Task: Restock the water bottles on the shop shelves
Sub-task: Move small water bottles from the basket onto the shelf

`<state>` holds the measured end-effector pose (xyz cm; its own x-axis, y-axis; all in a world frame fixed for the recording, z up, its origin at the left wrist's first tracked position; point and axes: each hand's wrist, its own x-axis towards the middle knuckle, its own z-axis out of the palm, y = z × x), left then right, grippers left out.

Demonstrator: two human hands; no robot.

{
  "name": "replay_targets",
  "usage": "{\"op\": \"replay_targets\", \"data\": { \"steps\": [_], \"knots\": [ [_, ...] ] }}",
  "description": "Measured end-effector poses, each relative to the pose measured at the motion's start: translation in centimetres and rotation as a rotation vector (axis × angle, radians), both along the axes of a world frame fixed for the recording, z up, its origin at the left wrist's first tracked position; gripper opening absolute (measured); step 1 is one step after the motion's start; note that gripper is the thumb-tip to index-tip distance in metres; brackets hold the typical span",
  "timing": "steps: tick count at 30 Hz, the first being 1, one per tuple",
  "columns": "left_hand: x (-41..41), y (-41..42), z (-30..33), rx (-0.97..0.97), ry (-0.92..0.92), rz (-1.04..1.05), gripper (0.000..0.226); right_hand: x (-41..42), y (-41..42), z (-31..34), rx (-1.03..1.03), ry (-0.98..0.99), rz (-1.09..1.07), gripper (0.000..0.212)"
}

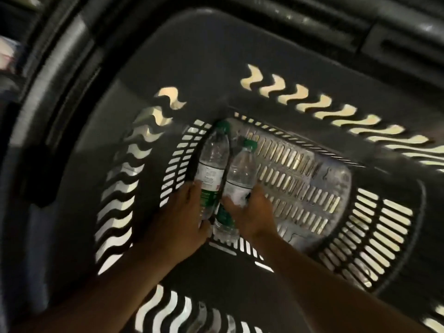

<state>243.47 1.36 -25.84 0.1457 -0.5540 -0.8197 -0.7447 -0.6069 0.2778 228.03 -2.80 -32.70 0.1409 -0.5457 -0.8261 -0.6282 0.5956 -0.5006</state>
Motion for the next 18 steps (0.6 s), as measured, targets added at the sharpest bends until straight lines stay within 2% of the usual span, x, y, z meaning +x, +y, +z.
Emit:
{"op": "replay_targets", "data": {
  "steps": [2,6,11,18],
  "knots": [
    [-0.1,-0.3,-0.1,-0.027,0.014,0.075,0.086,-2.5,-0.5,2.0,-0.020,0.029,0.051,0.033],
    [-1.2,-1.0,0.1,-0.046,0.054,0.341,0.077,-8.9,-1.9,6.9,0.032,0.065,0.093,0.037],
    [-2.6,-1.9,-1.0,-0.012,0.001,0.423,0.085,-14.6,-3.9,9.9,0.135,0.027,0.211,0.015],
    [-3.1,-2.6,-5.4,-0.046,-0.095,0.470,0.094,-16.3,-3.3,6.7,0.136,0.078,0.126,0.038]
  ]
}}
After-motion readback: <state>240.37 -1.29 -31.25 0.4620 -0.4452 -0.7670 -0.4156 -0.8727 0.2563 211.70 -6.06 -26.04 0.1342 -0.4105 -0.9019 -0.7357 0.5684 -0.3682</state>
